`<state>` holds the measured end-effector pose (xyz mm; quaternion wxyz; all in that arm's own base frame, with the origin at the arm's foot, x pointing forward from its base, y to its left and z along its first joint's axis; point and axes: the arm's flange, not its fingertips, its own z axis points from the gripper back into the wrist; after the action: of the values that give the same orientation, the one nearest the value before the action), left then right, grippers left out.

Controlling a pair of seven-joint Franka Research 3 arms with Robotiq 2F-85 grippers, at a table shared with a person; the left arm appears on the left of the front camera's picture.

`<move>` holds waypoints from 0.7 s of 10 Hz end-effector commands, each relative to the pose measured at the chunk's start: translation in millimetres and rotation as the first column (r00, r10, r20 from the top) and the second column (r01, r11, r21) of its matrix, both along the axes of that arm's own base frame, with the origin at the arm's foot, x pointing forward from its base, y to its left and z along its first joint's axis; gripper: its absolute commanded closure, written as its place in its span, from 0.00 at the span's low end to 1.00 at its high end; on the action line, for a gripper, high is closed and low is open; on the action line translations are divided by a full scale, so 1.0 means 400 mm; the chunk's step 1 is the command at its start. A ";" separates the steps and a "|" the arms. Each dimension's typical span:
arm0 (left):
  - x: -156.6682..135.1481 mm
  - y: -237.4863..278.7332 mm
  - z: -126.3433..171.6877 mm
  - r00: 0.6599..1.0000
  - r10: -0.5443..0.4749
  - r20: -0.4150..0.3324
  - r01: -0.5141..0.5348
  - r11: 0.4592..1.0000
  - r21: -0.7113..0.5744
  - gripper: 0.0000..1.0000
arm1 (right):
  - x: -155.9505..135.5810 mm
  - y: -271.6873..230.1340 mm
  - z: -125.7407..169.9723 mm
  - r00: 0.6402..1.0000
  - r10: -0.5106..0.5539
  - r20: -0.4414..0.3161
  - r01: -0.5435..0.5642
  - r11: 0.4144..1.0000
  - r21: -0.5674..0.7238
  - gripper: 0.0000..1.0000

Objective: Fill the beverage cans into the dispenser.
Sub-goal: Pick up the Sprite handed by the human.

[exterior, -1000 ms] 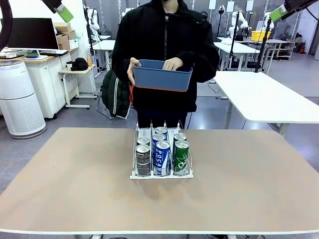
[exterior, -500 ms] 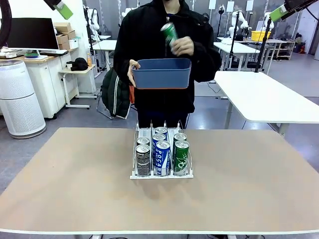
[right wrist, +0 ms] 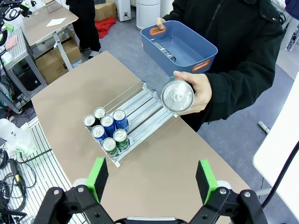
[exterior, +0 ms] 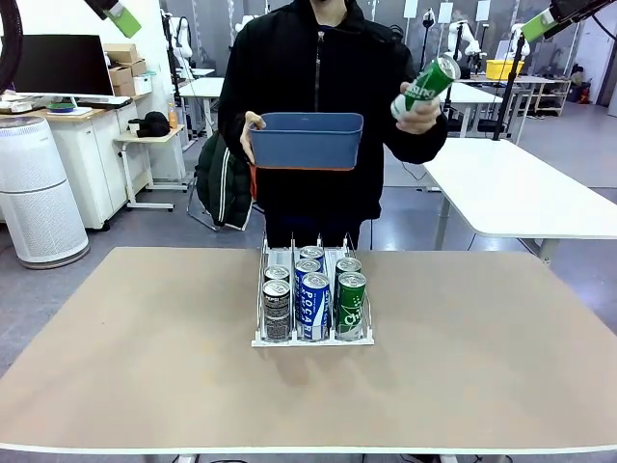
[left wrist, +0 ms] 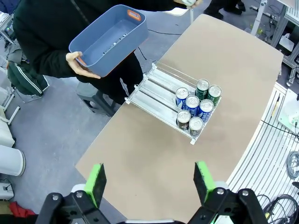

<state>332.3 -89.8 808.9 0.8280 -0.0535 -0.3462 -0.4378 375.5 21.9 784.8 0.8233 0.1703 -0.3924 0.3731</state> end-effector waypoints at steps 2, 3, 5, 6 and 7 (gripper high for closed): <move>0.005 0.003 -0.001 1.000 0.004 0.005 -0.004 1.000 -0.003 0.00 | -0.001 0.001 -0.004 1.000 -0.005 0.005 0.005 1.000 0.002 0.00; 0.005 0.003 -0.001 1.000 0.004 0.005 -0.004 1.000 -0.003 0.00 | -0.001 0.001 -0.004 1.000 -0.005 0.005 0.005 1.000 0.002 0.00; 0.005 0.003 -0.001 1.000 0.004 0.005 -0.004 1.000 -0.003 0.00 | -0.001 0.001 -0.004 1.000 -0.005 0.005 0.005 1.000 0.002 0.00; 0.005 0.003 -0.001 1.000 0.004 0.005 -0.004 1.000 -0.003 0.00 | -0.001 0.001 -0.004 1.000 -0.005 0.005 0.005 1.000 0.002 0.00; 0.005 0.003 -0.001 1.000 0.004 0.005 -0.004 1.000 -0.003 0.00 | -0.001 0.001 -0.004 1.000 -0.005 0.005 0.005 1.000 0.002 0.00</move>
<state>332.3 -89.8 808.9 0.8280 -0.0535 -0.3463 -0.4378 375.5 21.9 784.8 0.8233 0.1703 -0.3924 0.3731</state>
